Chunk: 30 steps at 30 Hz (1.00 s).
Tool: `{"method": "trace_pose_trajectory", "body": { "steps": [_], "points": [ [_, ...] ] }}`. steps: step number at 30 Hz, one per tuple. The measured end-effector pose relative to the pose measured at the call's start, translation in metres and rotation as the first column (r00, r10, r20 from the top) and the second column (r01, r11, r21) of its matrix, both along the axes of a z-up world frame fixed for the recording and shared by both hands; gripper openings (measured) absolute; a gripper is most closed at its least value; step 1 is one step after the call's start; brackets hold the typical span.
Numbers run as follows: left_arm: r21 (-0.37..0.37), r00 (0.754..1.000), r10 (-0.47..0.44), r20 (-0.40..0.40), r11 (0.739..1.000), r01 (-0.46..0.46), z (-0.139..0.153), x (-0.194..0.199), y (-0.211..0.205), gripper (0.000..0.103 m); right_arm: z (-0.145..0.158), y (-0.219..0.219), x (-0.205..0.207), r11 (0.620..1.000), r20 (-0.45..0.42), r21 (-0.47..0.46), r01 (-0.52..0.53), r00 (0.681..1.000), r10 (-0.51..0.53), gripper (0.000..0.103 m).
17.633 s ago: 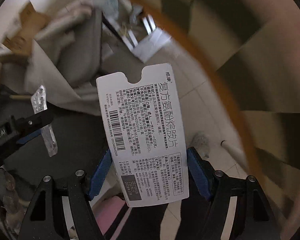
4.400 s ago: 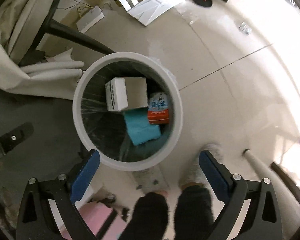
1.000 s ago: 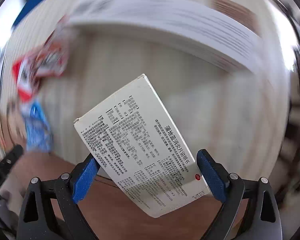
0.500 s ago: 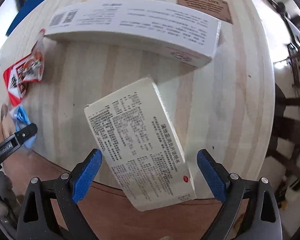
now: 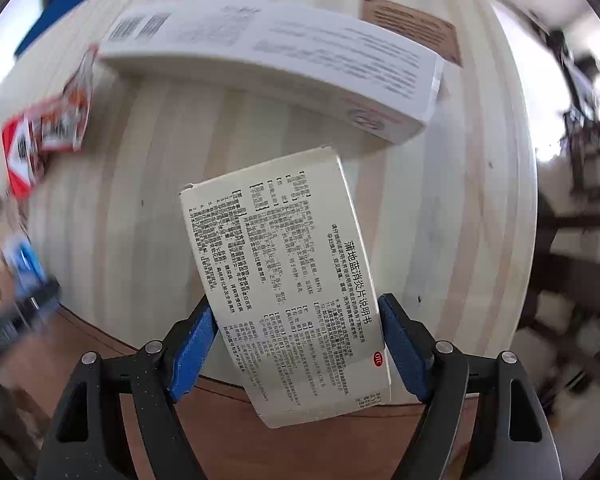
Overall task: Collect trash
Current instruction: 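Grasp the printed white medicine box with the right tool while the left tool grasps the blue plastic bag, then carry the medicine box and blue bag to the white bin and release them inside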
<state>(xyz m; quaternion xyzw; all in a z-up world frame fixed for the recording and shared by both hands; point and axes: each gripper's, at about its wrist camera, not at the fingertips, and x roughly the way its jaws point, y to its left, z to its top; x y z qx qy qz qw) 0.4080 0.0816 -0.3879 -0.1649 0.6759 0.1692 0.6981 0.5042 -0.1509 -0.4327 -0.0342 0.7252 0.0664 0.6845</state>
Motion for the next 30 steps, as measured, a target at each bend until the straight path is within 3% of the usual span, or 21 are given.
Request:
{"method": "trace_pose_trajectory", "body": {
  "steps": [2,6,10,14,17,18,19,24,30],
  "points": [
    [0.001,1.0,0.007,-0.007,1.0,-0.007,0.001,-0.012,-0.006,0.061,-0.002,-0.001,-0.001,0.998,-0.049,0.046,0.048,0.998,-0.046,0.081],
    [-0.019,0.999,0.027,-0.018,0.999,-0.027,-0.001,-0.037,-0.024,0.061,-0.006,0.009,-0.004,0.996,-0.126,0.089,0.007,0.992,0.004,0.087],
    [-0.05,0.998,0.046,-0.032,0.998,-0.048,-0.009,-0.056,-0.041,0.061,0.006,0.026,-0.009,0.994,-0.035,0.014,-0.112,0.993,0.112,0.091],
    [-0.046,0.999,0.047,-0.024,0.998,-0.048,-0.013,-0.059,-0.049,0.061,0.004,0.04,-0.014,0.983,-0.024,-0.038,-0.179,0.984,0.178,0.091],
    [-0.038,0.999,0.048,-0.012,0.998,-0.048,-0.01,-0.057,-0.046,0.061,-0.003,0.051,-0.023,0.981,-0.002,-0.069,-0.184,0.983,0.184,0.088],
    [-0.035,0.999,0.049,-0.008,0.998,-0.049,-0.009,-0.051,-0.035,0.061,-0.001,0.054,-0.028,0.981,0.013,-0.064,-0.182,0.983,0.184,0.082],
    [-0.033,0.999,0.053,0.002,0.998,-0.053,-0.006,-0.053,-0.034,0.061,-0.002,0.057,-0.035,0.981,0.024,-0.063,-0.184,0.982,0.185,0.074],
    [-0.023,0.996,0.067,0.054,0.998,-0.066,0.019,-0.067,-0.024,0.061,0.015,0.067,-0.056,0.98,0.042,-0.04,-0.195,0.98,0.197,0.074],
    [-0.011,0.985,0.094,0.147,0.996,-0.094,0.061,-0.101,-0.012,0.061,0.055,0.081,-0.083,0.976,0.095,0.005,-0.218,0.972,0.217,0.074]
  ]
}}
